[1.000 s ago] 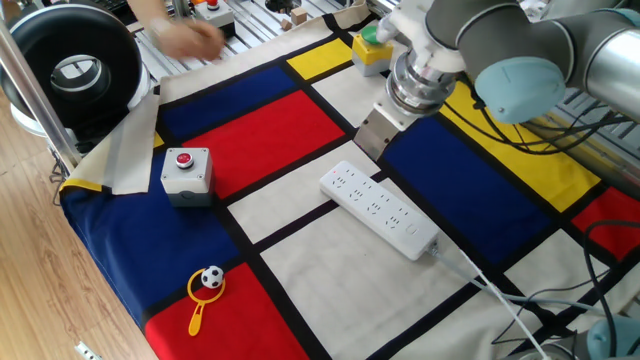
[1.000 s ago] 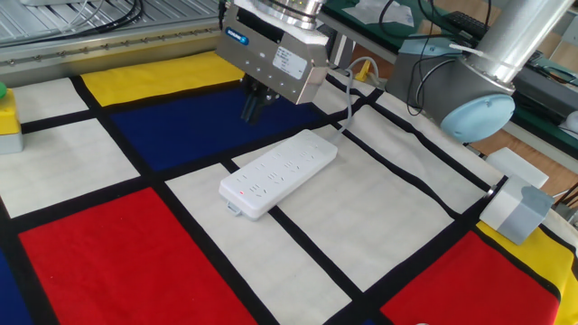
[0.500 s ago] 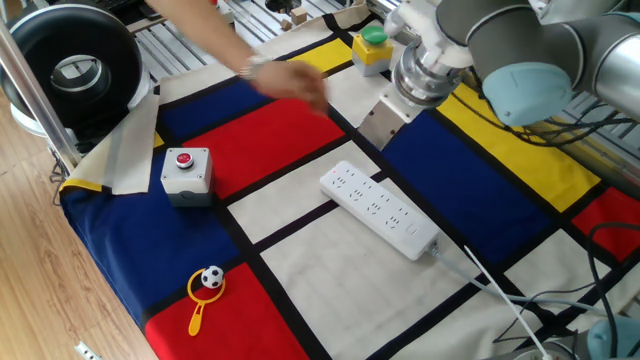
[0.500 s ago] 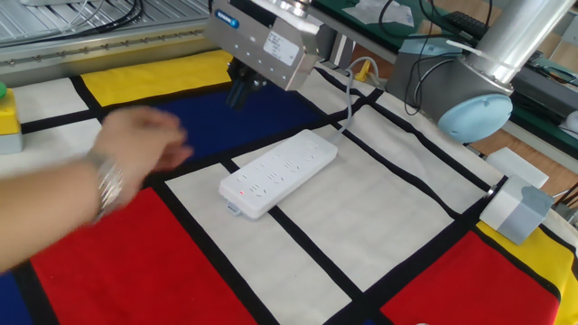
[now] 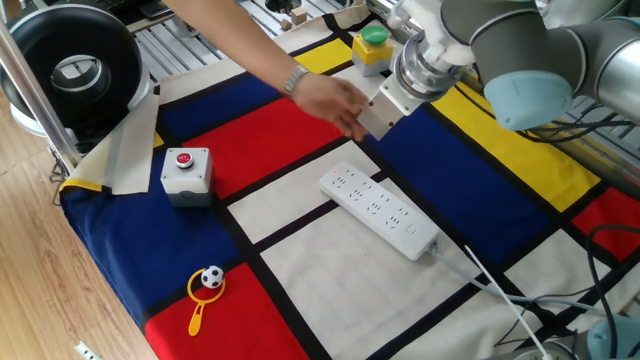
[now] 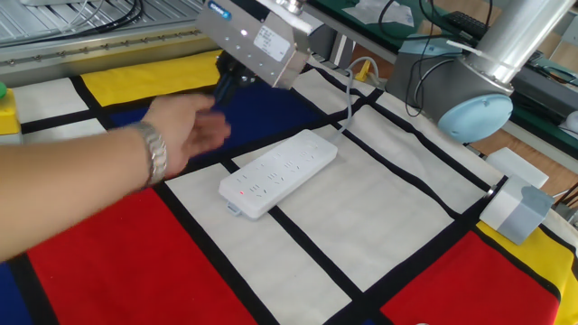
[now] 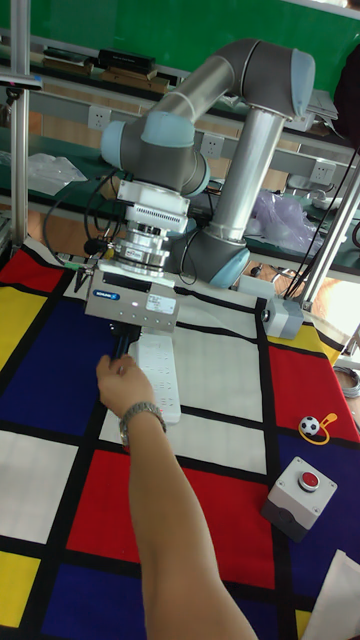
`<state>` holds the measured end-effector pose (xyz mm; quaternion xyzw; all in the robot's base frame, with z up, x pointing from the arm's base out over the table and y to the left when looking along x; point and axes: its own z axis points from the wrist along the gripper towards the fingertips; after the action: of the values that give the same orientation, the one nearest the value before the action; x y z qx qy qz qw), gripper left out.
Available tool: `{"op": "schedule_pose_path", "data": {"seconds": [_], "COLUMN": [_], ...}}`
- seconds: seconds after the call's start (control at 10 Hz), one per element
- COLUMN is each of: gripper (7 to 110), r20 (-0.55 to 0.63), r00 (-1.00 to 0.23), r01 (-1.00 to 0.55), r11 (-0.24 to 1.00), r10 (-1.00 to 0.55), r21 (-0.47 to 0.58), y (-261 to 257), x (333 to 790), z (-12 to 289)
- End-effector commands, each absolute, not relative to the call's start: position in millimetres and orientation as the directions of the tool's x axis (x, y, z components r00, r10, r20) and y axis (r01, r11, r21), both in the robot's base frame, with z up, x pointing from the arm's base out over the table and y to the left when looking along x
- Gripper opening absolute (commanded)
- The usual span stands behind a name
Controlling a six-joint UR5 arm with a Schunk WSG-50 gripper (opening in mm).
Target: Turn off the power strip by pressing the button
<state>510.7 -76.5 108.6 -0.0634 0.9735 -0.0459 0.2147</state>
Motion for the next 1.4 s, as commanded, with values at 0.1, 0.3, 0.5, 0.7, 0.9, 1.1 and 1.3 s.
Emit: {"op": "schedule_pose_path", "data": {"seconds": [0.1,0.3,0.5,0.7,0.9,1.1,1.3], "gripper": [7,7,7,7,7,7,7], "r20": [-0.497,-0.513,-0.503,-0.506,-0.508,-0.512,-0.514], "r00": [-0.85,-0.845,-0.853,-0.852,-0.851,-0.847,-0.845], "r01": [-0.138,-0.113,-0.097,-0.098,-0.095,-0.11,-0.107], "r11": [0.984,0.988,0.989,0.99,0.99,0.989,0.989], "r10": [-0.174,-0.153,-0.139,-0.136,-0.136,-0.145,-0.146], "r21": [-0.109,-0.108,-0.109,-0.101,-0.106,-0.099,-0.106], "y": [-68,-62,-63,-61,-62,-59,-59], "x": [543,543,537,537,539,540,541], "z": [106,109,112,111,109,108,108]}}
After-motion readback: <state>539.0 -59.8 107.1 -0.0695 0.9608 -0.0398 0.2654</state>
